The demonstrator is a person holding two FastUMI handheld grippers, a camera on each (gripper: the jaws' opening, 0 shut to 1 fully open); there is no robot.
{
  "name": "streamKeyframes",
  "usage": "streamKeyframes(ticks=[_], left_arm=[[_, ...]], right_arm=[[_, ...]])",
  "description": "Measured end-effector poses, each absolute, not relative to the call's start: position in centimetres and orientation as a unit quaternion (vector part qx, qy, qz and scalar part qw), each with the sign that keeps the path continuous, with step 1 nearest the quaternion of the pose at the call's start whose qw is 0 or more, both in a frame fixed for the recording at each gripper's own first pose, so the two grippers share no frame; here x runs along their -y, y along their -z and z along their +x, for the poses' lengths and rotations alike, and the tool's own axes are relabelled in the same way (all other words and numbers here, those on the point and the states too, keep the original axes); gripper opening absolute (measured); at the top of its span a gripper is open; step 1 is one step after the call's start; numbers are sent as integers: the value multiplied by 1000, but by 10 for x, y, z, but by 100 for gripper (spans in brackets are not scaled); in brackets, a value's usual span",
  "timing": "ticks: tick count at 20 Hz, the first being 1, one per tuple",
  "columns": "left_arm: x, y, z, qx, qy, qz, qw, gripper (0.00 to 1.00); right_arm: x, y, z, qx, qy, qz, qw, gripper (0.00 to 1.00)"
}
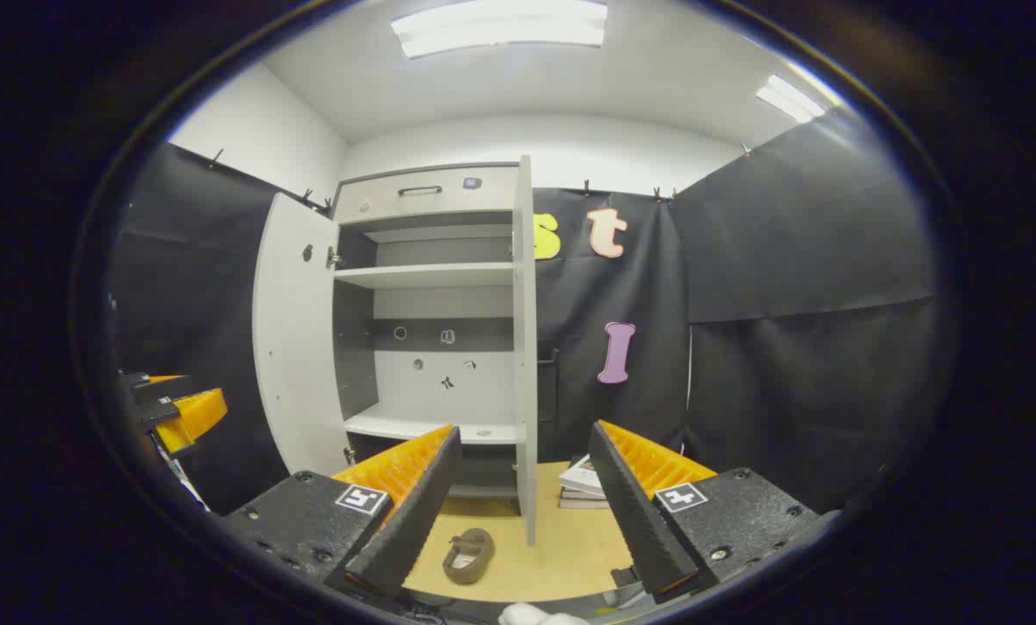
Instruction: Grab one shoe with the right hand and put it into the shoe cabinet, grab the other shoe with the left hand and put it into the shoe cabinet; then close the right door with the right hand and the left door with the left hand.
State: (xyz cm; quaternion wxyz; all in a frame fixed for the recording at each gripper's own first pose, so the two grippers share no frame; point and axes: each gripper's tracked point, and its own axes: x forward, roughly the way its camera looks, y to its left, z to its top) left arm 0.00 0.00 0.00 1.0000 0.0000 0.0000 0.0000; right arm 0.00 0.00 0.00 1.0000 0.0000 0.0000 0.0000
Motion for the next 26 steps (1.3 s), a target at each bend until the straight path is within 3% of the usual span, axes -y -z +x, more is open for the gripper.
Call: streamKeyframes(ticks=[2,3,4,8,11,14,15,18,26], left_arm=[[-5,-2,-1,2,-6,-1,1000,100],[-7,-1,-1,0,-9,-1,1000,96],[-10,1,-3,-1,-11,0,1000,100],[-21,5,-9,-6,-21,0,1000,96],[-27,6,-11,-8,-28,-3,1000,100],[-29,7,-15,-9,-30,1,1000,96],[-29,7,-16,-10,-31,4,999,100],[-31,11,-19,-13,-31,10,999,96],[-44,23,-25,-33,-47,16,998,96]], right_arm=[[-2,-2,-1,3,-1,-3,1000,97],[-3,-4,-1,5,-1,-4,1000,97],[-6,-4,-1,5,-3,-4,1000,97],[-10,-2,-3,4,-9,-8,1000,97],[-12,-2,-4,2,-12,-10,1000,97],[-14,0,-3,-1,-15,-8,1000,97],[-16,0,-3,-1,-17,-8,1000,97],[-26,10,2,-9,-25,-12,1000,97],[-73,148,49,-164,-82,-29,983,97]])
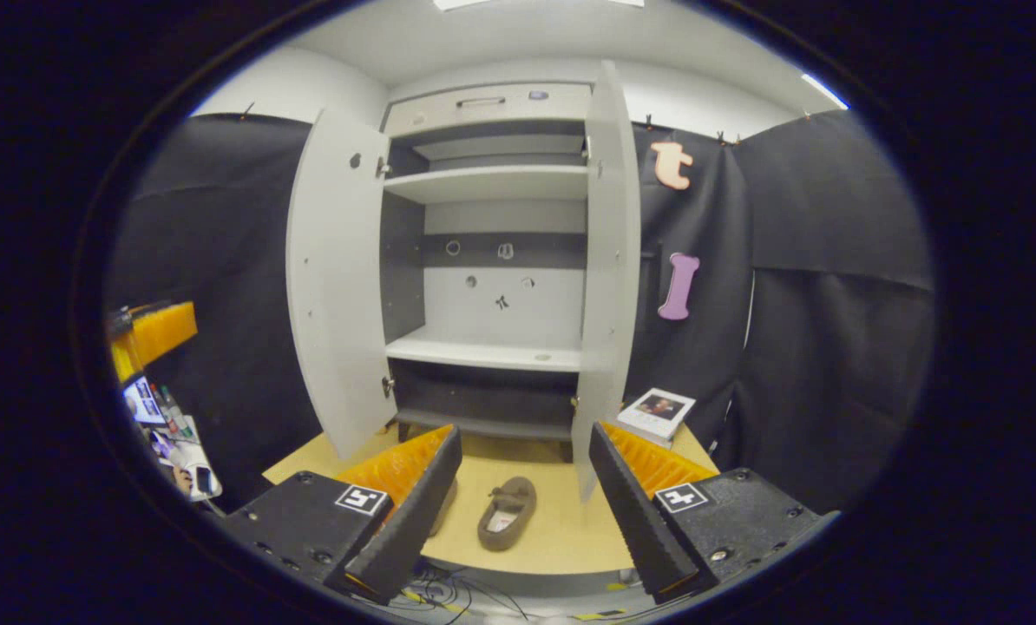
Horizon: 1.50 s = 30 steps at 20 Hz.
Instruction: Grab one shoe with the right hand and put it into the shoe cabinet, grab the other shoe with the left hand and put it into the shoe cabinet; then close the right door with the right hand and the left door with the left hand.
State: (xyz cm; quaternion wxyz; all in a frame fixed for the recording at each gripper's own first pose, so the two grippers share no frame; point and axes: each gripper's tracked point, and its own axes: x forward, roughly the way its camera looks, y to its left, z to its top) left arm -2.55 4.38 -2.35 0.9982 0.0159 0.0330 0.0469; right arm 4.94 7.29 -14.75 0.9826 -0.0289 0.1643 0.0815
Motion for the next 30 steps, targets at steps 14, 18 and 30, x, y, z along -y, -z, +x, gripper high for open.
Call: streamKeyframes(ticks=[14,18,30], left_arm=[[-58,46,-30,-88,-113,33,989,96],[-65,46,-14,-93,-130,44,986,96],[-78,63,32,-113,-163,51,979,96]], right_arm=[[-134,422,138,-396,-112,-17,911,97],[-138,466,168,-432,-88,8,898,97],[-143,528,252,-451,-65,33,890,90]])
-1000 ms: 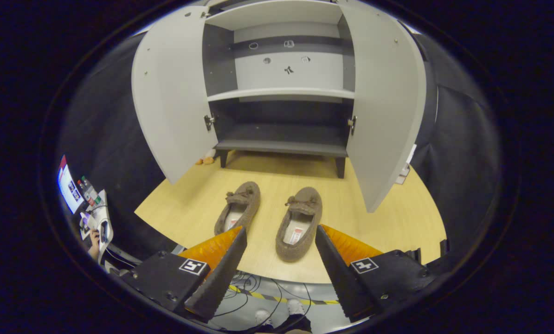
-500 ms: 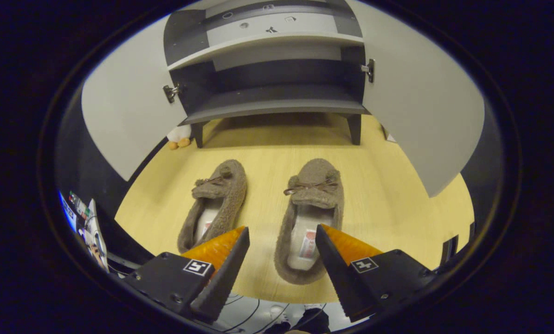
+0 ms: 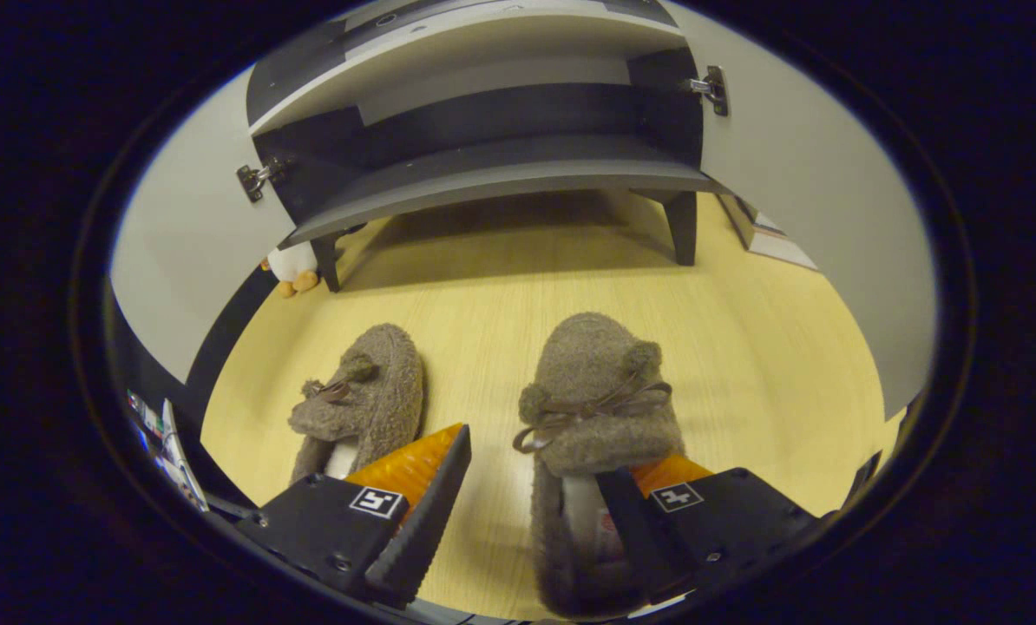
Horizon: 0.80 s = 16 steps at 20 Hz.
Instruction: Grab one shoe with the right hand and put it into the shoe cabinet, grab the other shoe with the left hand and put it into the shoe cabinet; then close the right door with the right hand and the left door with the left hand.
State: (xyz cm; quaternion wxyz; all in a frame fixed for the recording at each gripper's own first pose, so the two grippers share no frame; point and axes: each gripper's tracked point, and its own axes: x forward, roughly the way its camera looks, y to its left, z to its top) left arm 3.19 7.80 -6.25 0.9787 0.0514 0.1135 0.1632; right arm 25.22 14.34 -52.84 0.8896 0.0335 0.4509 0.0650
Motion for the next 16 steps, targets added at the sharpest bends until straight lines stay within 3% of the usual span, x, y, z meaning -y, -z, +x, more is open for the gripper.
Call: streamKeyframes(ticks=[2,5,6,7,8,10,16], left_arm=[[-77,66,40,-114,-162,53,979,96],[-72,68,48,-116,-159,47,979,96],[-69,70,50,-115,-156,44,980,96],[-67,70,52,-113,-152,43,981,96],[-66,69,52,-110,-150,43,982,96],[-62,66,52,-103,-142,44,983,96],[-50,58,45,-88,-125,41,987,96]], right_arm=[[-141,535,262,-444,-56,23,894,81],[-133,537,272,-430,-46,5,901,54],[-132,538,274,-432,-47,6,901,34],[-134,539,275,-436,-52,12,898,21],[-135,537,274,-440,-55,18,896,13],[-135,531,274,-443,-64,17,894,7],[-139,466,271,-399,-85,14,913,6]])
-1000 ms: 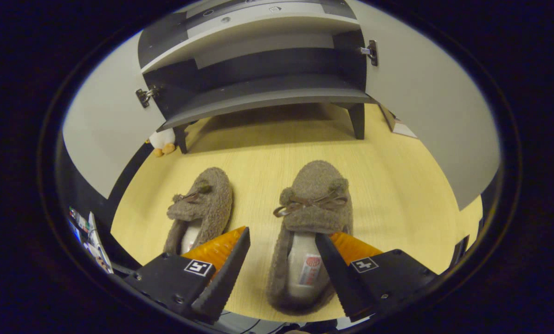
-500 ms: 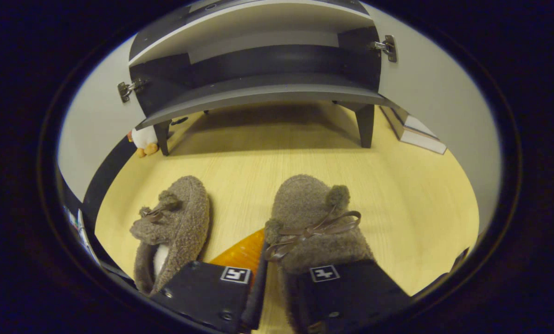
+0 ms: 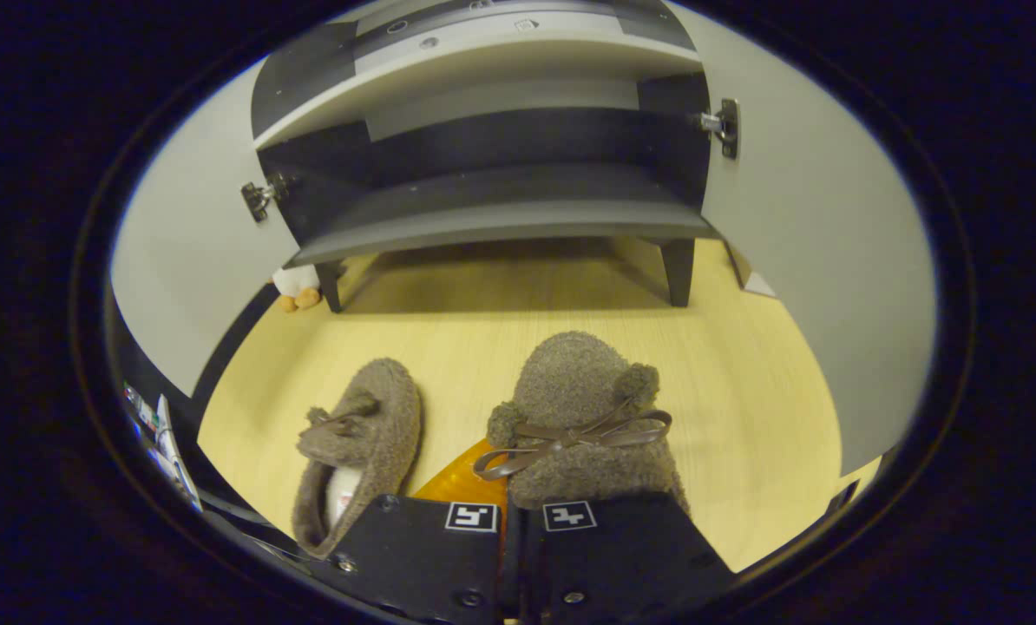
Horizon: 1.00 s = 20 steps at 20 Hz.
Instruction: Grab one shoe with the right hand and put it into the shoe cabinet, grab the other shoe with the left hand and put it into the shoe cabinet; then close the right door with the right hand and the left door with the left hand.
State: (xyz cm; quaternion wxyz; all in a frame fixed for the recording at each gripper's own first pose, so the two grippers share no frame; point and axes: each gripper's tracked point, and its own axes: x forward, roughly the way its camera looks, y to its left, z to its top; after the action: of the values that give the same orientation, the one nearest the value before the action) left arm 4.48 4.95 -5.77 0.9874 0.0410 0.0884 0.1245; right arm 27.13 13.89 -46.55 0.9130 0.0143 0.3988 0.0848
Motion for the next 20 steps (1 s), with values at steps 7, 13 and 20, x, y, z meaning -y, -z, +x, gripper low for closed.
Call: streamKeyframes(ticks=[7,13,20], left_arm=[[-33,65,32,-79,-111,32,990,96],[-27,78,27,-78,-112,12,991,96],[-25,82,31,-79,-116,21,990,96]], right_arm=[[-158,328,309,-305,-119,10,945,6],[-170,224,367,-243,-130,-1,961,6],[-191,143,470,-205,-107,-11,973,6]])
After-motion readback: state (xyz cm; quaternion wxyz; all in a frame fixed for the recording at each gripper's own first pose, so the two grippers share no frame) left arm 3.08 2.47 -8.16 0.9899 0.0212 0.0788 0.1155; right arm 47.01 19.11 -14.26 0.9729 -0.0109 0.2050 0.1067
